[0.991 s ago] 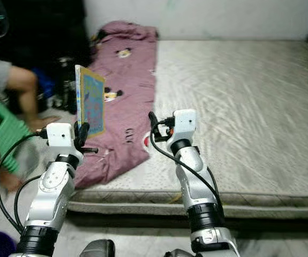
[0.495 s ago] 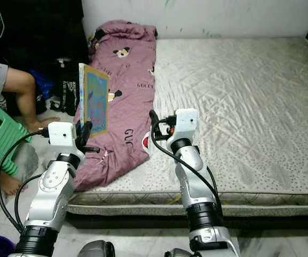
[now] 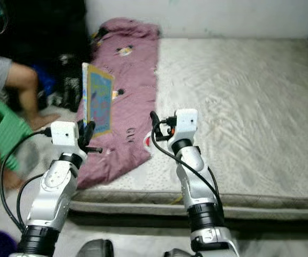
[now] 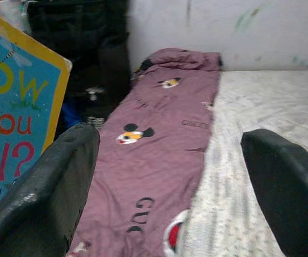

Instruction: Clean up the room

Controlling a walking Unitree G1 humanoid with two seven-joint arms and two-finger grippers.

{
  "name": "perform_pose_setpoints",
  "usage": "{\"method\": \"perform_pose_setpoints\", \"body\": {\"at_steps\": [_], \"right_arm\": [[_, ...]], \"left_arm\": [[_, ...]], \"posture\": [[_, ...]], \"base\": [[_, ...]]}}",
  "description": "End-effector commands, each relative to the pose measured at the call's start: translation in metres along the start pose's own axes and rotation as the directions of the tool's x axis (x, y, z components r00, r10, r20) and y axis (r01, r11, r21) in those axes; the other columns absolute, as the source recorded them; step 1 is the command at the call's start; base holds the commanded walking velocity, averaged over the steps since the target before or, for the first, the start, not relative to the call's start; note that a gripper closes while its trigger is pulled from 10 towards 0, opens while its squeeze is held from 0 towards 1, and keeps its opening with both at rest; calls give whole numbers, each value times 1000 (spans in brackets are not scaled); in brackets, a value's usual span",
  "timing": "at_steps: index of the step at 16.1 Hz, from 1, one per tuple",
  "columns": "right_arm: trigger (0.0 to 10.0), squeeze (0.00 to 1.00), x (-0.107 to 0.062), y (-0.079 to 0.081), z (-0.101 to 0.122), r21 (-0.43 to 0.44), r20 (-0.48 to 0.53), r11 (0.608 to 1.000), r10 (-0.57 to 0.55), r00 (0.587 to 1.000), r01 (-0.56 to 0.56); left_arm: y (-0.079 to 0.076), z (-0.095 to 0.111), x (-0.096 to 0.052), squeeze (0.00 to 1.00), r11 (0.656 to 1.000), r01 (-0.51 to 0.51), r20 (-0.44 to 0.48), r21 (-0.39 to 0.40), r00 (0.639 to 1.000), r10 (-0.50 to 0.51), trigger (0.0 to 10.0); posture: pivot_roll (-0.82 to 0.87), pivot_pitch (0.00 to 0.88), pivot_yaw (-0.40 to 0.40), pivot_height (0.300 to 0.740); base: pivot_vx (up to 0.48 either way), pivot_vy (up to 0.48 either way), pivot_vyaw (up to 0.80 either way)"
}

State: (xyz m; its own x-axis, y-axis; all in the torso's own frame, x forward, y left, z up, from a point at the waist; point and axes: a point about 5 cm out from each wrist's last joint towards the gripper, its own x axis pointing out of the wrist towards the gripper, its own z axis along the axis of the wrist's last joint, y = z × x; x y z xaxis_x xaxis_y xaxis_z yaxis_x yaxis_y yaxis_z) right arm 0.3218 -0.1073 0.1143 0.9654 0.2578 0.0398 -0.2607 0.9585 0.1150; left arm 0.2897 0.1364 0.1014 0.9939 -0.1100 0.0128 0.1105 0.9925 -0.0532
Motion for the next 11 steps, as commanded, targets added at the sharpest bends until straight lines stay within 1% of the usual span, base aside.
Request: {"method": "perform_pose_setpoints", "body": {"at_steps": [1,11], "right_arm": [[10000,0,3,4,4,8,9,1000,10,1000,-10],[10000,0,3,3,3,-3,4,1000,0,1000,0]], "left_arm": [[1,14,3,0,1000,3,58,-2,998,-3,10000],[-1,12,2,0,1000,14,54,-17,998,-13,10000]], "posture": [[-95,10,16,740],[-95,10,15,740]], "base": [[0,0,0],[0,0,0]]}}
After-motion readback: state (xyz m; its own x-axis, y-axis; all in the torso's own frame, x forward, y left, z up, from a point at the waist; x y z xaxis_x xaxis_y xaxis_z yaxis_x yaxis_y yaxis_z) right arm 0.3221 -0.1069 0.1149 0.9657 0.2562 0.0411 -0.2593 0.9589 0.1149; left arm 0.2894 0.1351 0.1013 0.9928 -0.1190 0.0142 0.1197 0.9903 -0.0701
